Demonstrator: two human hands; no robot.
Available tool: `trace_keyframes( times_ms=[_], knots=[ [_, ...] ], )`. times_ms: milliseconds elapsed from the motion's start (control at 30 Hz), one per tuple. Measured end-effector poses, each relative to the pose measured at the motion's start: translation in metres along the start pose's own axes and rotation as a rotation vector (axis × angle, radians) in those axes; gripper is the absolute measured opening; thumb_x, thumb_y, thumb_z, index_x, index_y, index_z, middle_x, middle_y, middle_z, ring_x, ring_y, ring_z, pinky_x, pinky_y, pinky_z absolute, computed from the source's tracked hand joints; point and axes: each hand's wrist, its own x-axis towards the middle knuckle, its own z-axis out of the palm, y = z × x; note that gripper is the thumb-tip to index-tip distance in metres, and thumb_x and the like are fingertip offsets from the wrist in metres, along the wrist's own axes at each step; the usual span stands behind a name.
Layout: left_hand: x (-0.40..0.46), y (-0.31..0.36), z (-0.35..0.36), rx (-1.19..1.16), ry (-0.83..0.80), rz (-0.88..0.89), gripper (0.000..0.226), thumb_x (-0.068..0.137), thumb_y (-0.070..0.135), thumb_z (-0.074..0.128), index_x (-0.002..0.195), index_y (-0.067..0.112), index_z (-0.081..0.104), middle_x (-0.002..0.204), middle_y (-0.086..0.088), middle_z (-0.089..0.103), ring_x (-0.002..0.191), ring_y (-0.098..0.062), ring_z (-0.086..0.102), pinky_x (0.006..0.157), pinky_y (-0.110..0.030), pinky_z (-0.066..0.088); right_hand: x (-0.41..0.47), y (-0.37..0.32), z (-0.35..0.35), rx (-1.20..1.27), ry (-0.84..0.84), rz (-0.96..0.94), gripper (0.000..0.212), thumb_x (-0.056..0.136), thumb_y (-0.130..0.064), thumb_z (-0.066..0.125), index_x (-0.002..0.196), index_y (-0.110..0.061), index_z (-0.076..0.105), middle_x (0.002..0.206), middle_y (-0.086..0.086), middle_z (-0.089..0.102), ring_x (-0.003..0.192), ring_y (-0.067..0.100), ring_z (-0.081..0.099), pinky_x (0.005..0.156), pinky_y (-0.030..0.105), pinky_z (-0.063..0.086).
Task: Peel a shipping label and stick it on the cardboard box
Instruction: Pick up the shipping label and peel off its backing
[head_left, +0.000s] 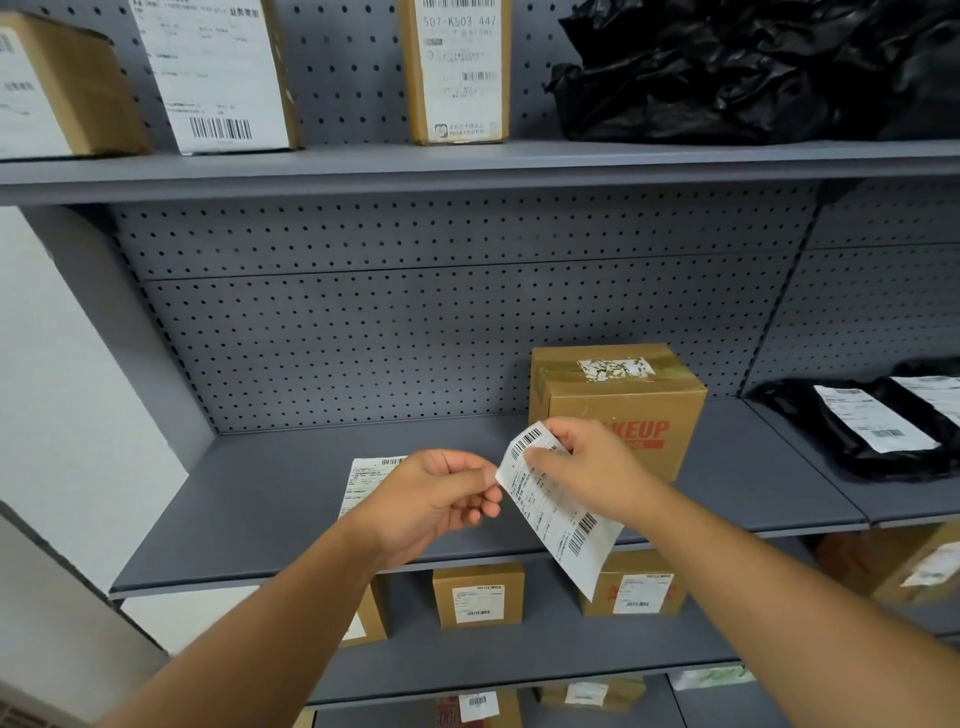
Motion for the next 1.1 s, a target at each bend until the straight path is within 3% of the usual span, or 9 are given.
trace_keyframes(
  times_ms=[100,200,267,333,400,533,700,867,1100],
  knots=[
    [0.001,0.002,0.0,-0.029,0.015,0.031,0.021,0.102,0.006,0.061,0.089,0.006,0.077,0.078,-0.005,0.07,0.068,-0.011,0.065,0.064,-0.019,0.054,0.003,0.0,0.009,0.05,0.032,0.01,0.011,0.097,-0.027,0.071,0.108,-0.028,0.071,0.096,-0.012,0.08,0.085,0.005,0.076,0.086,0.041,0.062],
    [0.004,0.003,-0.001,-0.043,0.079,0.055,0.021,0.103,0.004,0.059,0.089,0.005,0.075,0.078,-0.007,0.07,0.069,-0.012,0.065,0.063,-0.02,0.054,0.006,-0.002,0.02,-0.036,0.225,-0.022,0.042,0.091,-0.033,0.078,0.128,-0.029,0.061,0.119,-0.012,0.062,0.105,0.008,0.06,0.095,0.035,0.052],
    [0.006,0.003,-0.002,-0.047,0.143,0.066,0.02,0.103,0.003,0.058,0.092,0.003,0.074,0.078,-0.007,0.071,0.068,-0.012,0.065,0.063,-0.019,0.055,0.004,-0.009,0.023,-0.032,0.326,-0.079,0.026,0.092,-0.028,0.077,0.116,-0.027,0.066,0.108,-0.011,0.061,0.091,0.005,0.057,0.084,0.028,0.048],
    [0.008,0.002,-0.003,-0.057,0.199,0.083,0.019,0.103,0.004,0.058,0.093,0.002,0.074,0.078,-0.007,0.072,0.069,-0.012,0.066,0.064,-0.02,0.055,0.003,-0.014,0.025,0.027,0.297,-0.135,0.006,0.094,-0.02,0.072,0.096,-0.026,0.073,0.088,-0.012,0.068,0.073,0.002,0.059,0.07,0.021,0.046],
    [0.01,0.002,-0.005,-0.056,0.241,0.105,0.021,0.103,0.004,0.058,0.091,0.004,0.075,0.078,-0.006,0.072,0.07,-0.013,0.066,0.066,-0.02,0.054,0.003,-0.019,0.027,0.063,0.242,-0.164,0.013,0.094,-0.019,0.071,0.088,-0.028,0.077,0.079,-0.012,0.073,0.071,0.0,0.063,0.066,0.015,0.046],
    [0.013,0.001,-0.005,-0.009,0.296,0.135,0.024,0.102,0.004,0.058,0.087,0.007,0.077,0.077,-0.004,0.073,0.07,-0.011,0.066,0.068,-0.021,0.053,0.002,-0.029,0.033,0.05,0.154,-0.197,0.014,0.092,-0.021,0.073,0.087,-0.03,0.082,0.082,-0.014,0.078,0.077,0.0,0.068,0.069,0.013,0.049],
    [0.014,0.001,-0.007,0.071,0.323,0.14,0.021,0.101,0.003,0.06,0.094,0.004,0.079,0.078,-0.006,0.074,0.07,-0.011,0.067,0.067,-0.02,0.054,0.004,-0.029,0.035,0.019,0.163,-0.187,0.008,0.09,-0.024,0.076,0.091,-0.026,0.084,0.083,-0.01,0.08,0.08,0.004,0.072,0.074,0.022,0.057],
    [0.016,0.0,-0.005,0.132,0.343,0.165,0.018,0.1,0.005,0.062,0.1,0.003,0.08,0.078,-0.009,0.077,0.073,-0.011,0.069,0.07,-0.021,0.054,0.005,-0.03,0.031,0.053,0.147,-0.164,0.006,0.087,-0.028,0.083,0.09,-0.022,0.083,0.08,-0.008,0.078,0.072,-0.001,0.069,0.065,0.013,0.051],
    [0.019,0.002,-0.002,0.169,0.319,0.204,0.019,0.102,0.007,0.062,0.096,0.005,0.08,0.078,-0.004,0.077,0.073,-0.009,0.07,0.068,-0.019,0.053,0.006,-0.03,0.028,0.072,0.178,-0.13,0.01,0.089,-0.022,0.076,0.081,-0.026,0.081,0.076,-0.007,0.078,0.062,-0.002,0.063,0.06,0.018,0.048]
  ],
)
